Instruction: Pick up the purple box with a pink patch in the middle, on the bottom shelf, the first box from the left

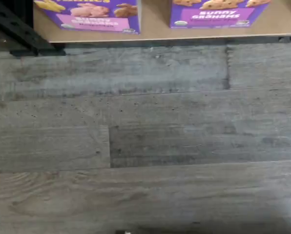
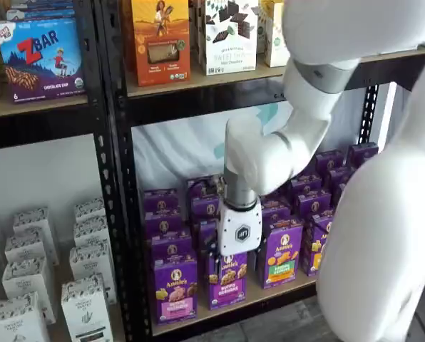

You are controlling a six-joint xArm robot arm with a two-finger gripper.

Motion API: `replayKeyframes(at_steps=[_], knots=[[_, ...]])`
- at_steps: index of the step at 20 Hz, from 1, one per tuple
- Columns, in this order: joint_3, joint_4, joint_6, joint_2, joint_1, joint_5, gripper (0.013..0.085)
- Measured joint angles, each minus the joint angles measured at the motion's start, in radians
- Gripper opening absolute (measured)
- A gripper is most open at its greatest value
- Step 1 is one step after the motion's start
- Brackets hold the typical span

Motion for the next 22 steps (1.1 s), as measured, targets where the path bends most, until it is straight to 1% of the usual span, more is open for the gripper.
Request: replayKeyframes(at_steps=[3, 5, 8, 12, 14, 17, 21, 22], knots=[[-0.028, 0.003, 0.016, 0.089, 0.019, -0.057, 0.0850], [-0.045, 0.012, 0.017, 0.135, 0.029, -0.089, 0.0850], [-0.076, 0.006, 0.031, 0.204, 0.039, -0.132, 0.0850], [-0.134, 0.030, 0.012, 0.306, 0.042, -0.178, 0.0850], [-0.165, 0.024, 0.010, 0.349, 0.036, -0.192, 0.0850], [-0.214, 0.074, -0.045, 0.410, 0.029, -0.215, 0.0850], [-0.291, 0.112, -0.094, 0.483, 0.018, -0.213, 0.0850], [-0.317, 0.128, -0.112, 0.503, 0.015, -0.209, 0.0850]])
